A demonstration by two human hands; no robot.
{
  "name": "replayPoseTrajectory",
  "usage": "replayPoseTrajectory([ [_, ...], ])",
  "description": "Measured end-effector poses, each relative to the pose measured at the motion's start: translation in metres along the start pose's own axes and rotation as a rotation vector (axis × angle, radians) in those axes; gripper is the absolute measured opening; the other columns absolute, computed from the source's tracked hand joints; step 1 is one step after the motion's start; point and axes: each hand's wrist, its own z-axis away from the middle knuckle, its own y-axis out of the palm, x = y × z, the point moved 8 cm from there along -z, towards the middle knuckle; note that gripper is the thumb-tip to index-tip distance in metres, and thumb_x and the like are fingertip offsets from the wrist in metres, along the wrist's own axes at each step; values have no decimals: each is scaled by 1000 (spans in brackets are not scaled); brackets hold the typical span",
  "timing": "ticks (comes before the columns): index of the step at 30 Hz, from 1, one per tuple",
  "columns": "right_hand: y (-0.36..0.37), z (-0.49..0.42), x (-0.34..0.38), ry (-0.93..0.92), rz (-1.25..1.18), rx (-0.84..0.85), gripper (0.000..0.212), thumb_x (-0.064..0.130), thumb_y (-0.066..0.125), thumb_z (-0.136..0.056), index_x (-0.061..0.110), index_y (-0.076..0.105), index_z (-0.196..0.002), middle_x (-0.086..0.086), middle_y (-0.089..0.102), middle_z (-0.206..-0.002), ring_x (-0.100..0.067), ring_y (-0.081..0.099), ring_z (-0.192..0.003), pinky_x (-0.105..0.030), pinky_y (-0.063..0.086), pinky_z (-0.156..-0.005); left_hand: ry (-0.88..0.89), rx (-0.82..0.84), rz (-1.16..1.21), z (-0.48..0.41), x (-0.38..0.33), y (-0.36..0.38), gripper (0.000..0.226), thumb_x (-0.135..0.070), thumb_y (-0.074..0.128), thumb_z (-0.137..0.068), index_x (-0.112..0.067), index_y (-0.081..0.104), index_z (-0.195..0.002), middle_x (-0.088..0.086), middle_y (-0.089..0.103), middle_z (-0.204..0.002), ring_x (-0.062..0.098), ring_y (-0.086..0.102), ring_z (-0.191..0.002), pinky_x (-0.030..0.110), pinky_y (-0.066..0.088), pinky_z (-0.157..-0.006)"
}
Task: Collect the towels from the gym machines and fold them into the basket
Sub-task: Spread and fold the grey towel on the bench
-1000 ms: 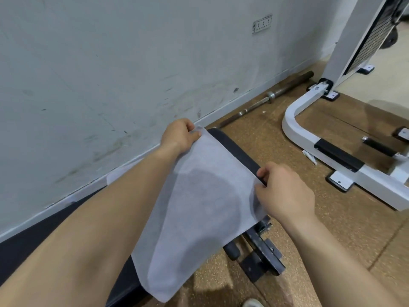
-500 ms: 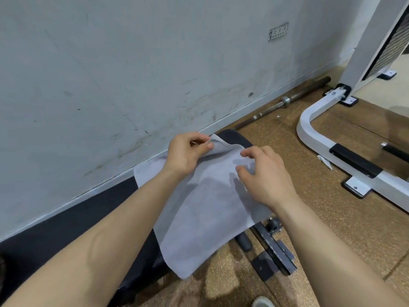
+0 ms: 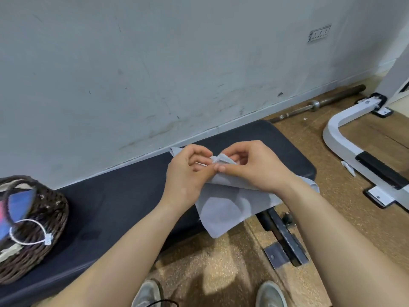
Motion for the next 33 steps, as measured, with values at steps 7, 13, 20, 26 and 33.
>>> replayPoseTrajectory([
  [7,5,-6,14,-90,-84,13,3,29,76,-87,26,76,-89,-2,73,-82,-25,67,-83,-45,54,-81,76,171,-54,-5,4,-4,23,-21,79,-83,-22,66,-103,-1,73,-91,13,70,-86,26,55,-81],
  [13,-1,-1,15,-99,-61,-4,8,23,67,-95,22,74,-90,2,74,-89,-21,68,-89,-43,52,-85,319,369,-952,-11,43,-7,25,-41,71,-82,-28,49,-86,-13,58,-85,16,55,-87,35,43,-77],
  [20,-19,7,3,-68,-35,-211,14,28,60,-99,26,73,-92,13,72,-90,-5,65,-90,-29,49,-81,132,279,-961,-20,56,-59,16,-23,59,-86,-25,46,-95,-12,58,-77,16,52,-75,30,36,-81],
  [26,-31,11,-2,-19,5,-374,13,36,64,-96,27,73,-92,15,70,-85,0,62,-80,-24,46,-71,-88,351,-699,12,48,-93,35,-30,56,-92,-16,42,-64,-4,43,-64,14,39,-62,33,32,-62],
  [33,-19,28,17,16,88,-330,22,42,54,-99,25,62,-88,3,68,-78,-15,62,-73,-35,46,-64,4,133,-686,42,26,-152,20,-43,55,-97,-31,62,-82,-10,65,-74,11,59,-75,33,46,-73],
])
